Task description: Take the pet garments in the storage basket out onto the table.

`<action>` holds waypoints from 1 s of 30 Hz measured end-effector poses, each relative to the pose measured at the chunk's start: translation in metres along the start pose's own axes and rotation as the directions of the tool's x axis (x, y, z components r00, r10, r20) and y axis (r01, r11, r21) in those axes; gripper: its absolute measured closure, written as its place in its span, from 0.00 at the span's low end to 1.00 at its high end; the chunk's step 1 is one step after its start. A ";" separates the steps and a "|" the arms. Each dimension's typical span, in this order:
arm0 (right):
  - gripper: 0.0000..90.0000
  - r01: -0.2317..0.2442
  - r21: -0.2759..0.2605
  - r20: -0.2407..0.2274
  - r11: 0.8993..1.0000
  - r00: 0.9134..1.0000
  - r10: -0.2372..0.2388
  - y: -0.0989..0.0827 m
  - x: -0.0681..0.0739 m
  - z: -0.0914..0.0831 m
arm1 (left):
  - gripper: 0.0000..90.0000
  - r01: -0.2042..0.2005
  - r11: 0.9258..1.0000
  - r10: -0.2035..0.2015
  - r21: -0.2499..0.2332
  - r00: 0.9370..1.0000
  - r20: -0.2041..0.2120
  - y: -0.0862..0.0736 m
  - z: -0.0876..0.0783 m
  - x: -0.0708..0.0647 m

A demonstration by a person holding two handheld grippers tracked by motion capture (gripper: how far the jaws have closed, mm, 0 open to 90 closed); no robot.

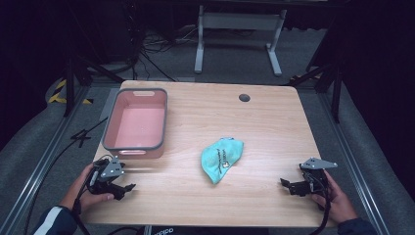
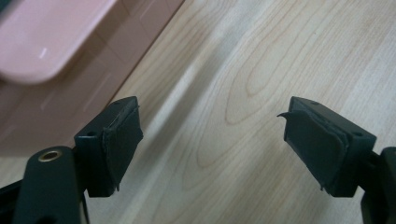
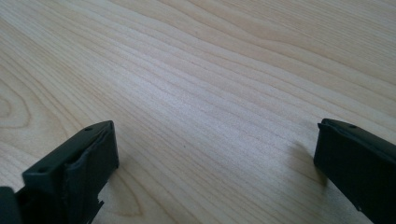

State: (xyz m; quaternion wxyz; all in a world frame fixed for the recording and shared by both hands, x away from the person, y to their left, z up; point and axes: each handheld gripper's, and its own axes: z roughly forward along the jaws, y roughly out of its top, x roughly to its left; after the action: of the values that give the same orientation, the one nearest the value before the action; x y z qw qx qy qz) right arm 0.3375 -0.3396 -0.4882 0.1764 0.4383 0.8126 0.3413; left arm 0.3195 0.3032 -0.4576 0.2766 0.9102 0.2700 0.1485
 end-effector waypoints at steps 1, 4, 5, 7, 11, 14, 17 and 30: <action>0.00 0.000 0.000 0.000 1.000 1.000 0.000 0.000 0.000 0.000 | 0.21 0.005 1.000 -0.005 -0.002 1.000 -0.001 -0.002 0.000 0.000; 0.00 0.000 0.000 0.000 1.000 1.000 0.000 0.000 0.000 0.000 | 0.21 0.037 0.999 -0.037 -0.023 0.999 0.007 -0.011 0.001 0.003; 0.00 0.000 0.000 0.000 1.000 1.000 0.000 0.000 0.000 0.000 | 0.21 0.051 0.998 -0.051 -0.031 0.999 0.009 -0.014 0.002 0.003; 0.00 0.000 0.000 0.000 1.000 1.000 0.000 0.000 0.000 0.000 | 0.20 0.076 0.996 -0.075 -0.049 0.997 0.026 -0.021 0.004 0.005; 0.00 0.000 0.000 0.000 1.000 1.000 0.000 0.000 0.000 0.000 | 0.19 0.155 0.983 -0.149 -0.098 0.987 0.060 -0.033 0.004 0.008; 0.00 0.002 0.000 0.000 1.000 1.000 -0.002 0.000 0.000 0.000 | 0.19 0.165 0.977 -0.160 -0.132 0.986 0.054 -0.038 0.005 0.007; 0.00 0.000 0.000 0.000 1.000 1.000 0.000 0.000 0.000 0.000 | 0.18 0.176 0.976 -0.173 -0.126 0.984 0.036 -0.037 0.004 0.005; 0.00 0.002 0.000 0.001 1.000 1.000 -0.002 0.000 0.000 0.000 | 0.17 0.193 0.973 -0.191 -0.126 0.981 0.027 -0.037 0.005 0.003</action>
State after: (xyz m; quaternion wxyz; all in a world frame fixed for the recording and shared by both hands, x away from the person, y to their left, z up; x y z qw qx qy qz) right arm 0.3375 -0.3397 -0.4882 0.1769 0.4377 0.8130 0.3409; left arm 0.3090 0.3291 -0.4826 0.3494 0.8613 0.3446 0.1316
